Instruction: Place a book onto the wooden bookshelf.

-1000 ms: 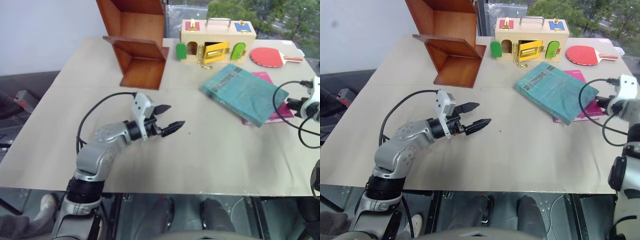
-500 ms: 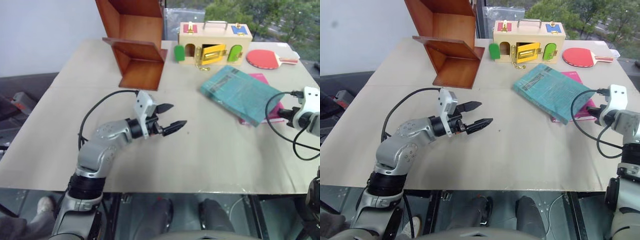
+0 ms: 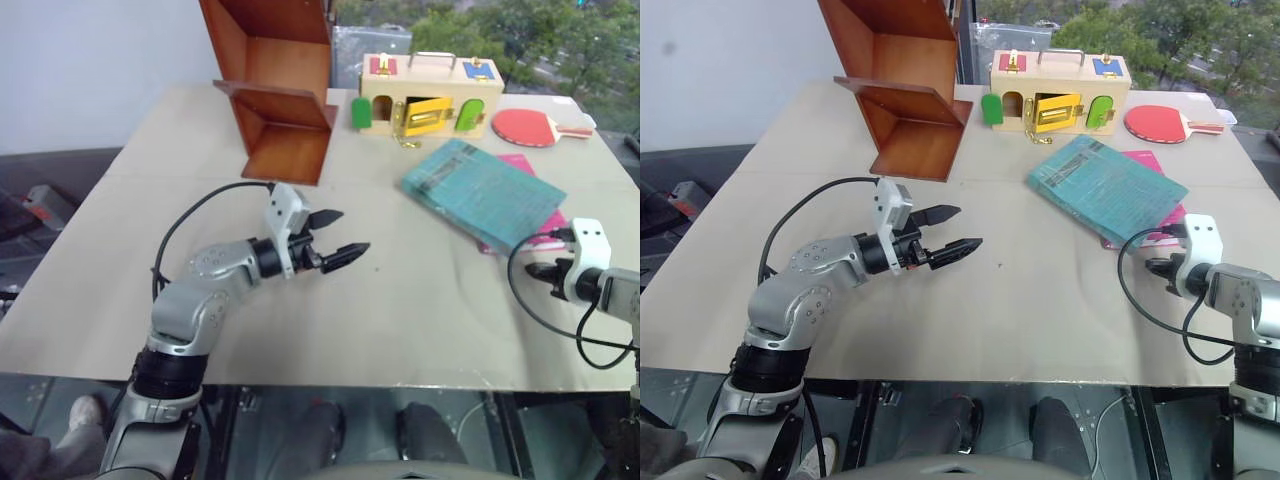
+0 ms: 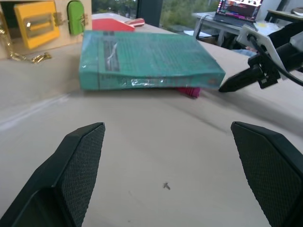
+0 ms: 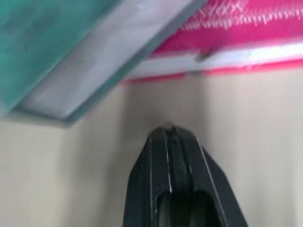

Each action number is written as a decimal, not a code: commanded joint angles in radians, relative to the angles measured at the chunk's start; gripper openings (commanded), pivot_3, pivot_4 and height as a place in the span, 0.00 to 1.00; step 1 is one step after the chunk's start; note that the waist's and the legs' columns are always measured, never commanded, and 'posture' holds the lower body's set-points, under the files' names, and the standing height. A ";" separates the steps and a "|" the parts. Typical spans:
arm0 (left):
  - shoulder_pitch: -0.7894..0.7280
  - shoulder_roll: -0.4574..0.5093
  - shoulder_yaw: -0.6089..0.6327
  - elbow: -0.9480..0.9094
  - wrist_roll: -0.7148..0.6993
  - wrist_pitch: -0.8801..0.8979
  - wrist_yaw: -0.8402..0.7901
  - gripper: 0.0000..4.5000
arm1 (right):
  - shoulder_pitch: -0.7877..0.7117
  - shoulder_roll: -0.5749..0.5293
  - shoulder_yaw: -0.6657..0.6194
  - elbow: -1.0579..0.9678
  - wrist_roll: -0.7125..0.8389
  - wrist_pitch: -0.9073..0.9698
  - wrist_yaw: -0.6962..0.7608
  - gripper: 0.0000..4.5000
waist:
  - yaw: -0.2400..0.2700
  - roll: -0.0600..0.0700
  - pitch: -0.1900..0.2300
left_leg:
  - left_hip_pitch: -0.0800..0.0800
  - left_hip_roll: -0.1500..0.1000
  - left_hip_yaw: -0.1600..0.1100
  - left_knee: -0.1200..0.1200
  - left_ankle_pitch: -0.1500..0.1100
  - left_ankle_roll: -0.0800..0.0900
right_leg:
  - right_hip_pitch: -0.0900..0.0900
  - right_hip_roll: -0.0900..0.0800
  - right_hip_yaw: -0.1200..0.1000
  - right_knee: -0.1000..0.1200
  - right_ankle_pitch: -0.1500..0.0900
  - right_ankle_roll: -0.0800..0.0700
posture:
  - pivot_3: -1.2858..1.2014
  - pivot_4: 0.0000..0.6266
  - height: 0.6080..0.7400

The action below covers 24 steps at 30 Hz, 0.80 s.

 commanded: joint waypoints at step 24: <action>-0.050 -0.016 0.011 -0.012 -0.006 -0.019 -0.004 1.00 | -0.648 -0.166 -0.078 0.978 -0.172 -0.523 -0.131 0.01 | -0.007 0.020 0.014 | -0.003 -0.001 0.005 -0.008 0.003 -0.004 | -0.004 -0.001 0.004 -0.006 0.000 0.000 | 0.52 0.24 1.00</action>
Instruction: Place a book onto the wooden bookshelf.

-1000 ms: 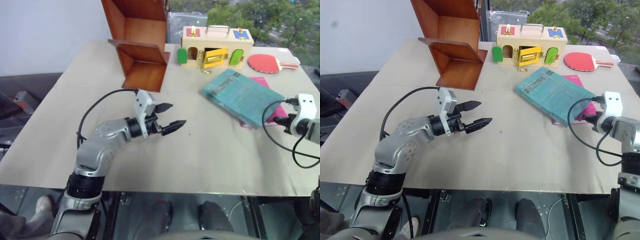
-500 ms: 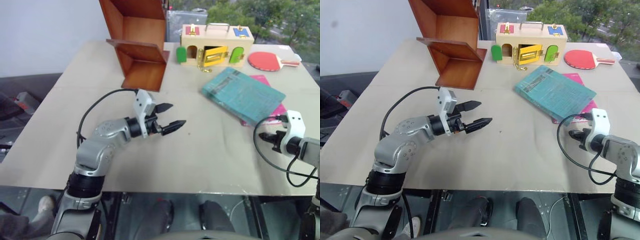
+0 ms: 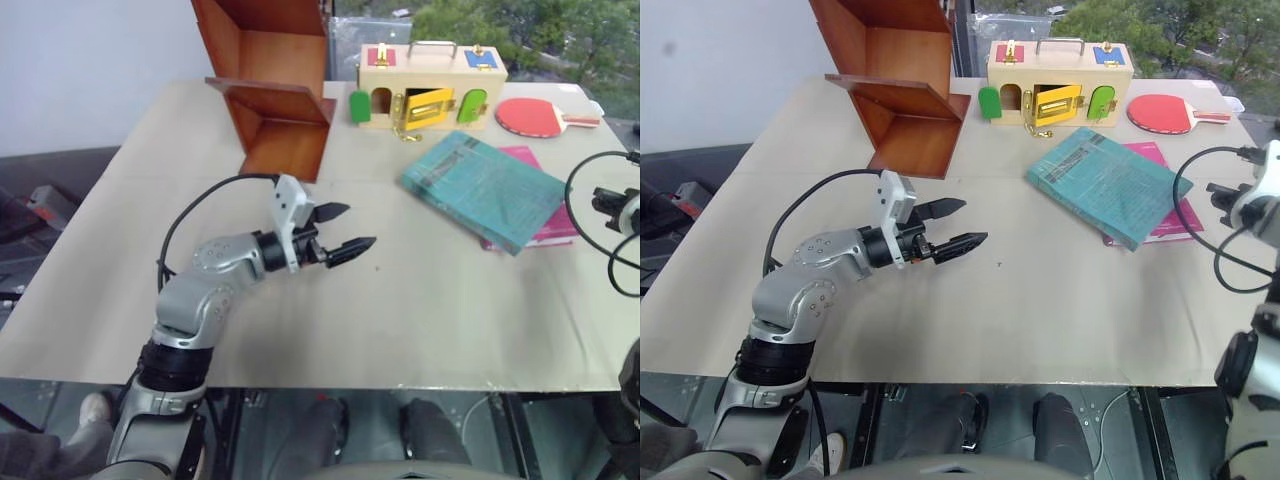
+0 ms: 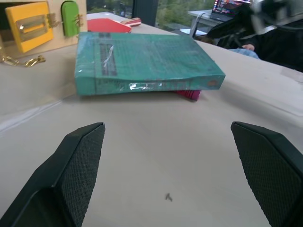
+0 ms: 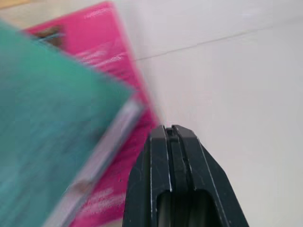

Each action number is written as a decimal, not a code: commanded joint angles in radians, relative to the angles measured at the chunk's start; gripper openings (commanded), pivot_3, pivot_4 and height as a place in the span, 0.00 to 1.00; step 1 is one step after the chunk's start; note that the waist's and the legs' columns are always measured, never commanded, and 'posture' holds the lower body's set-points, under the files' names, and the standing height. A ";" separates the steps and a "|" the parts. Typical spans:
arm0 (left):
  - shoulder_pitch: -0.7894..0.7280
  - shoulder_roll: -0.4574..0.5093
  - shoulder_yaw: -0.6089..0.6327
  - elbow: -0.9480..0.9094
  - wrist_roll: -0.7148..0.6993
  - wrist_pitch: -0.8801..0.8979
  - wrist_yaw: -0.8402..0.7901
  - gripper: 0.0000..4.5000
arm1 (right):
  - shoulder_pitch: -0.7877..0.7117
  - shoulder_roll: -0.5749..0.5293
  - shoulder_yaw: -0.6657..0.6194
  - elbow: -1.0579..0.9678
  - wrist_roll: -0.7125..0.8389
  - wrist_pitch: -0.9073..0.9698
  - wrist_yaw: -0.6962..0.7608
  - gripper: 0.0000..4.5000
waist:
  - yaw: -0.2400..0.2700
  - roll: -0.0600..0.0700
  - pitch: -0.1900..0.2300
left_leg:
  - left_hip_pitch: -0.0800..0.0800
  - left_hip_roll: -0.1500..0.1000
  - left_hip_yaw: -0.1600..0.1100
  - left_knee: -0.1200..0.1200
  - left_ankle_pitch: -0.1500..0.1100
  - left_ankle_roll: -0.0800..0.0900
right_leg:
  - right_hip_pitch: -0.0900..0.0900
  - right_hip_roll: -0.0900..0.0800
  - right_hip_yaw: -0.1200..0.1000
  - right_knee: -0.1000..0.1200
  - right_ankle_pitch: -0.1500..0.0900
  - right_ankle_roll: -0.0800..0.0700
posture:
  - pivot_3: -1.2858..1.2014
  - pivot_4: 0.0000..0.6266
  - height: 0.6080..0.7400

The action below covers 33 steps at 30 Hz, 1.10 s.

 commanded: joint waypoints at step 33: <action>0.019 0.011 0.025 -0.038 -0.010 -0.015 0.013 1.00 | 0.388 -0.073 -0.058 -0.703 0.161 0.371 0.255 0.01 | 0.007 0.001 0.000 | -0.016 -0.001 -0.002 0.009 -0.001 0.001 | -0.013 0.000 -0.001 0.005 0.000 0.000 | 0.52 0.24 1.00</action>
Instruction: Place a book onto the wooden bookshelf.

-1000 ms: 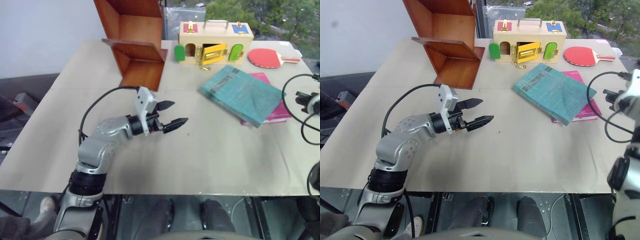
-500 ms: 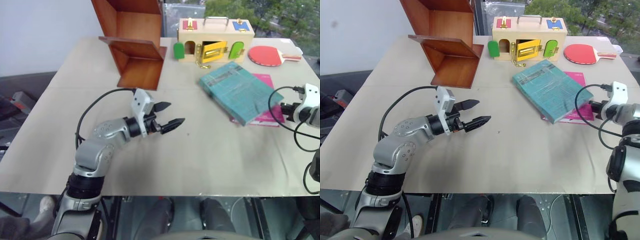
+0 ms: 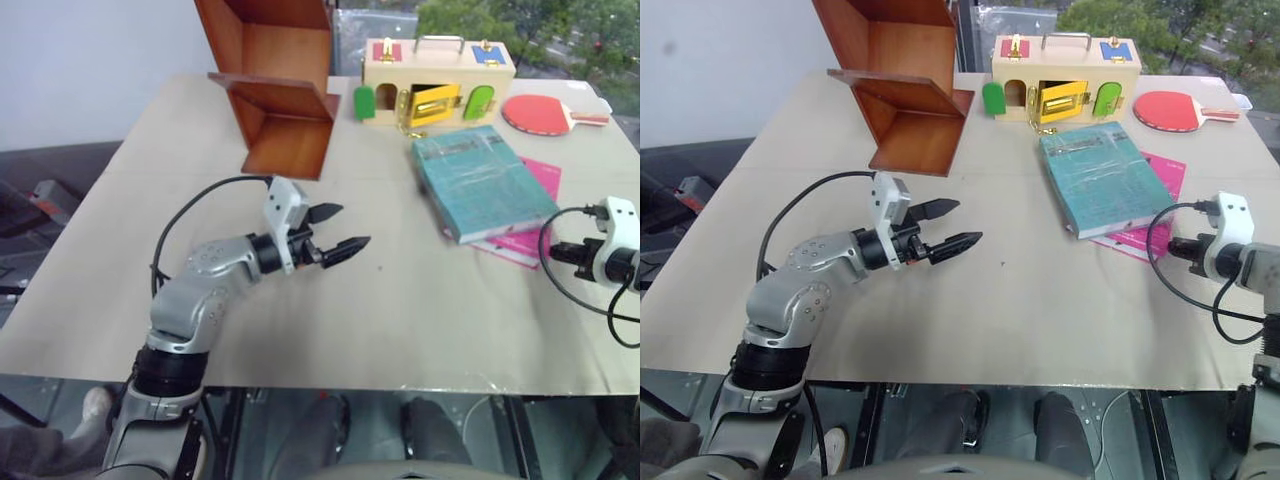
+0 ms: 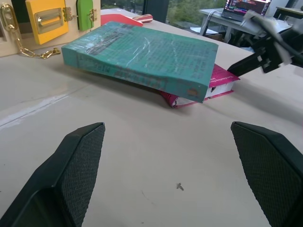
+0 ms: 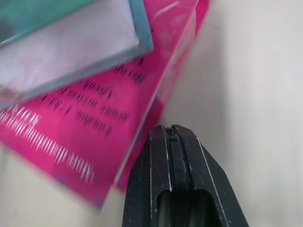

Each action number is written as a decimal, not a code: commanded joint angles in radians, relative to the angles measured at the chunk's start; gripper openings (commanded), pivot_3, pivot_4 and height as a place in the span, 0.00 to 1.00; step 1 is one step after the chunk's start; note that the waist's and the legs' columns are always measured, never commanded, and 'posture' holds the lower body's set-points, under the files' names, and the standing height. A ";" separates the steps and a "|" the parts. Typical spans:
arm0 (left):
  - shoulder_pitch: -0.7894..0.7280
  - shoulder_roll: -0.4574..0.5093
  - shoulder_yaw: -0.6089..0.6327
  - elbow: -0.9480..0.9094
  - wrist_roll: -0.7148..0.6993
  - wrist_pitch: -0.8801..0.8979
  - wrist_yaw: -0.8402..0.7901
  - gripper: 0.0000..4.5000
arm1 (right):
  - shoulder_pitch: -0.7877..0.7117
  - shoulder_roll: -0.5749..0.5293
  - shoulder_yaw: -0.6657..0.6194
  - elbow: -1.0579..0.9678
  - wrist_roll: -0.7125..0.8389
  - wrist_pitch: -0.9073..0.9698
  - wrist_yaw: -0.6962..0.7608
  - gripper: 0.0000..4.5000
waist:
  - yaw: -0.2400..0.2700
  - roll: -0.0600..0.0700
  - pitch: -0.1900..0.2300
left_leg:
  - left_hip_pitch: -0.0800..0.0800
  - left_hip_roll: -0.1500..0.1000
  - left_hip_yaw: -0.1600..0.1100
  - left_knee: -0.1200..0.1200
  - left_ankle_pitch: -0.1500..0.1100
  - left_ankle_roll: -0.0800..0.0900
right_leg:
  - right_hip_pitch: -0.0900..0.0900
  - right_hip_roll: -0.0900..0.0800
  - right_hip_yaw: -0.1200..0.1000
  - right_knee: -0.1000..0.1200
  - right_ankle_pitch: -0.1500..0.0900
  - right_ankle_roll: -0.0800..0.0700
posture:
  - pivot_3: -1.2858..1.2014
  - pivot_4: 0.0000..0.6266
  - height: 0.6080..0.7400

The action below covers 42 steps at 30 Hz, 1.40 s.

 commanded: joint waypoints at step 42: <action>0.012 -0.018 0.005 -0.040 -0.015 -0.009 0.017 1.00 | -0.030 0.057 0.393 -0.118 -0.101 -0.182 0.144 0.01 | 0.013 -0.009 -0.007 | 0.003 0.000 -0.002 0.003 0.000 -0.001 | 0.002 0.000 -0.003 0.006 0.000 0.000 | 0.52 0.24 1.00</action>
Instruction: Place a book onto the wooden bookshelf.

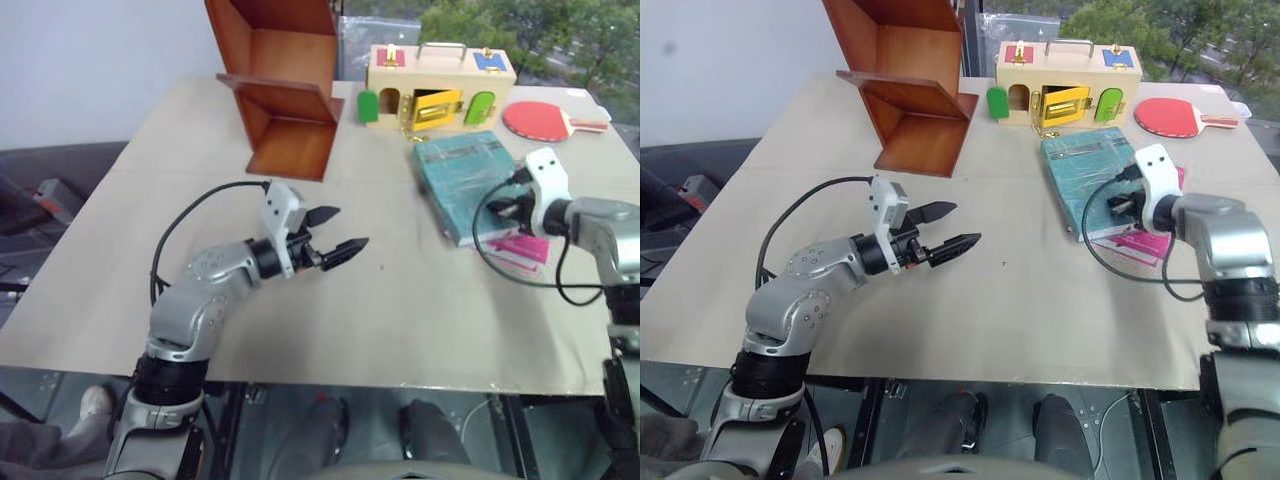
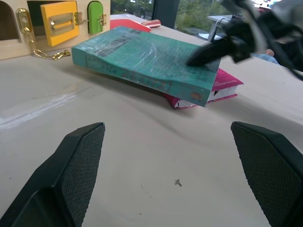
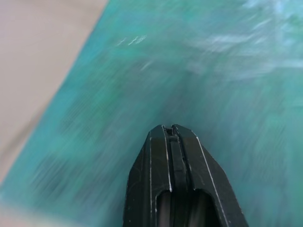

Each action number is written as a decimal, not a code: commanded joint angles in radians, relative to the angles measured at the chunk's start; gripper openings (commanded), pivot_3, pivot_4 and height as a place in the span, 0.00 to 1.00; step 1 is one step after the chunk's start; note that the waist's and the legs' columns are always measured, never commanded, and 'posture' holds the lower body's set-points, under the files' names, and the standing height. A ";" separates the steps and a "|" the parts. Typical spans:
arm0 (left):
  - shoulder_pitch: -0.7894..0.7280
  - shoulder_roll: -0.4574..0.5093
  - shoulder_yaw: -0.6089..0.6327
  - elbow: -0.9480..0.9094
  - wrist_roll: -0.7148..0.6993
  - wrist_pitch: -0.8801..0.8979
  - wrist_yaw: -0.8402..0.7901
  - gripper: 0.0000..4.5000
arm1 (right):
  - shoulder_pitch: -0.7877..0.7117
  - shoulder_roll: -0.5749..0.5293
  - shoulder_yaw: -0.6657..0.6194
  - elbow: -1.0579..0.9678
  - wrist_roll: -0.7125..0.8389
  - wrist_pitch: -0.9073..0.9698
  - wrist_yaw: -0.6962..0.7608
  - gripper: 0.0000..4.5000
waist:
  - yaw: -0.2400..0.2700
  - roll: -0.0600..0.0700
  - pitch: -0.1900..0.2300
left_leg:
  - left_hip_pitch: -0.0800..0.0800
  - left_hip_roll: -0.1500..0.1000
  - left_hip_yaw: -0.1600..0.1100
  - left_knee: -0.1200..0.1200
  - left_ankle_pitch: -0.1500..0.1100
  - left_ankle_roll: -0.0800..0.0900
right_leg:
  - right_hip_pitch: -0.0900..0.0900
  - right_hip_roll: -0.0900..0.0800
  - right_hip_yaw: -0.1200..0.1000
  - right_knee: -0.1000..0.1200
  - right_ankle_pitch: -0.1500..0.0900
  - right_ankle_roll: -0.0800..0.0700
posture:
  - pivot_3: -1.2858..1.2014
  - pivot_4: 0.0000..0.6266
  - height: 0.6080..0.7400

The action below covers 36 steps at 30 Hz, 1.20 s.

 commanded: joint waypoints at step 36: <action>0.007 0.037 0.000 -0.017 0.000 -0.144 -0.098 1.00 | -0.491 0.029 0.479 0.836 -0.298 -0.111 0.368 0.01 | -0.005 -0.002 -0.001 | -0.001 0.000 -0.001 -0.001 0.000 0.000 | 0.000 0.000 -0.002 -0.005 0.000 0.000 | 0.52 0.24 1.00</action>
